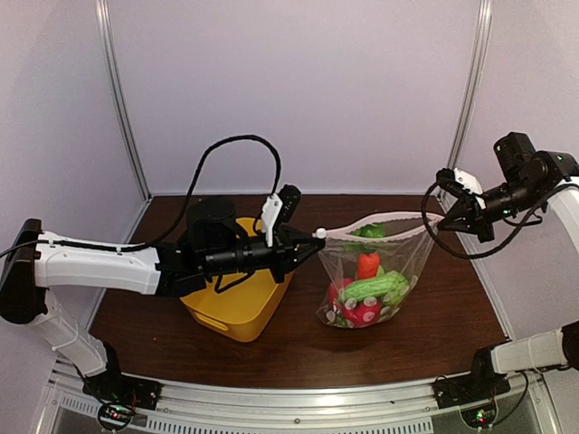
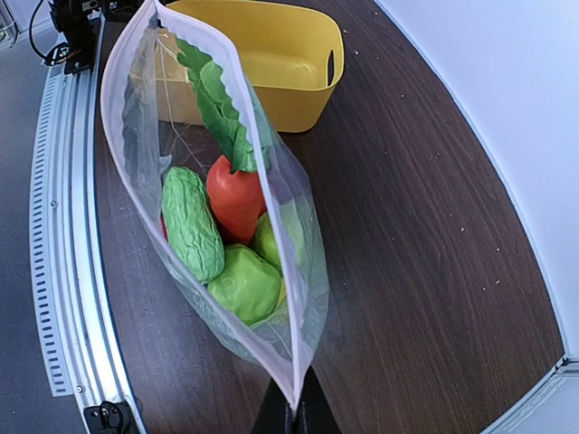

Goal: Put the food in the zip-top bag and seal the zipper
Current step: Adjust the zipper food storage bag at the center of the board, then zip the zipper on the zipper food storage bag.

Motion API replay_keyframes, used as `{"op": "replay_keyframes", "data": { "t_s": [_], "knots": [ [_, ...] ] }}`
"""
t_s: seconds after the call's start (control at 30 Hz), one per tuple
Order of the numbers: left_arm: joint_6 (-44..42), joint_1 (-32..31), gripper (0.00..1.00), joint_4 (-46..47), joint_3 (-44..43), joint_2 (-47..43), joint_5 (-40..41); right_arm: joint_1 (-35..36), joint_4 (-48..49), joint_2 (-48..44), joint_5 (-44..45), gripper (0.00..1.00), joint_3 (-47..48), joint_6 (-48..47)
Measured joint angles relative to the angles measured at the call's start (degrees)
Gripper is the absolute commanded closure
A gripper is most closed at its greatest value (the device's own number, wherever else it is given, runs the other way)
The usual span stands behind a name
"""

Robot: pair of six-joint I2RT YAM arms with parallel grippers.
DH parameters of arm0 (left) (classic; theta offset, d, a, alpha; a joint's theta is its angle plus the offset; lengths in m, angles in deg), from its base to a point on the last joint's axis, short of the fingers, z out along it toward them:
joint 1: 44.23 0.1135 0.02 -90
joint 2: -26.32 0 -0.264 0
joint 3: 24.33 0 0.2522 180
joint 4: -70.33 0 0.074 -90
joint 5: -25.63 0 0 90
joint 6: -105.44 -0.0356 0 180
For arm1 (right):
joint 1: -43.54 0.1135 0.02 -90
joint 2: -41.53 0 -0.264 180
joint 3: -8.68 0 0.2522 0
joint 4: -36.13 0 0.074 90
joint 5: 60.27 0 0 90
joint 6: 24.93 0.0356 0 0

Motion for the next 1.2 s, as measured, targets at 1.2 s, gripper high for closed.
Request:
{"op": "replay_keyframes", "data": {
  "t_s": [1.2],
  "knots": [
    [0.3, -3.8, 1.0, 3.1, -3.1, 5.1, 1.1, 44.3, 13.1, 16.1, 13.6, 0.62, 15.0, 20.1]
  ]
}}
